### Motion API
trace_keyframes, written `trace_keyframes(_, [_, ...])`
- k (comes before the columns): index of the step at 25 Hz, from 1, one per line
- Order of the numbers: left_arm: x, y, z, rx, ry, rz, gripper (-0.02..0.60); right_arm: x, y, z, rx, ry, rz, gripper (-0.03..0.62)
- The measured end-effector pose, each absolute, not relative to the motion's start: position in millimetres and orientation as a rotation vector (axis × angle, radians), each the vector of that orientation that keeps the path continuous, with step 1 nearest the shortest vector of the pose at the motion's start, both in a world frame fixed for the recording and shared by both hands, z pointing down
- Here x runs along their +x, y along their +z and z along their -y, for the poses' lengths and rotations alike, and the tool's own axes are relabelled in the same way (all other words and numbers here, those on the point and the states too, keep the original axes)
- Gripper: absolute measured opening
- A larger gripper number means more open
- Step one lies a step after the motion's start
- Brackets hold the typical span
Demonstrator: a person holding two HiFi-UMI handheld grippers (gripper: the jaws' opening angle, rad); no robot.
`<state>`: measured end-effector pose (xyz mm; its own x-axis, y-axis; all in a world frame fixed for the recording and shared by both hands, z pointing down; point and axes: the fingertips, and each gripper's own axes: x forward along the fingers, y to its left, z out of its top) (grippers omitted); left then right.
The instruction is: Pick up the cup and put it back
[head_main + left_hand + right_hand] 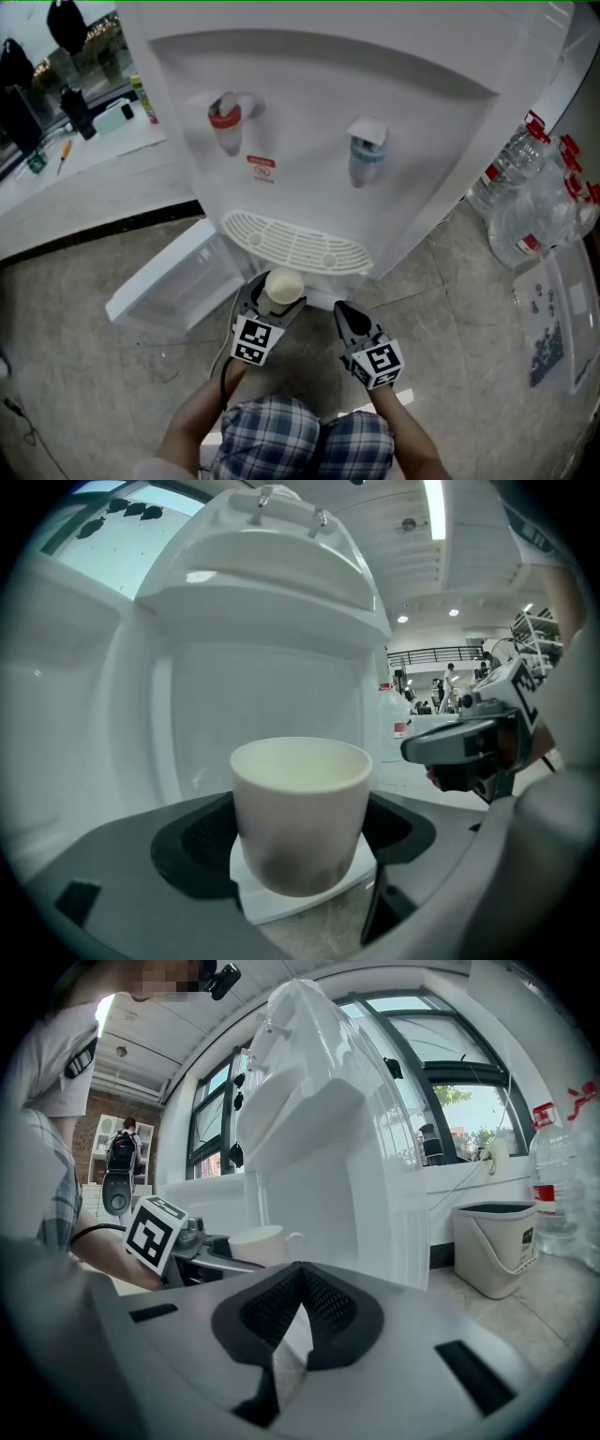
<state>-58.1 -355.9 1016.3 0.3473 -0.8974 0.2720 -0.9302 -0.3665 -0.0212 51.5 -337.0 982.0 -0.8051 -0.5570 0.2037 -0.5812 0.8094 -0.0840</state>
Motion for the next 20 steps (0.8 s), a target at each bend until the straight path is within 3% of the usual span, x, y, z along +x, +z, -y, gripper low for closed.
trace_keyframes(20, [-57, 1114, 457, 2.281, 0.438, 1.710, 0.407, 56, 979, 337, 0.920, 0.279, 2.858, 0.016])
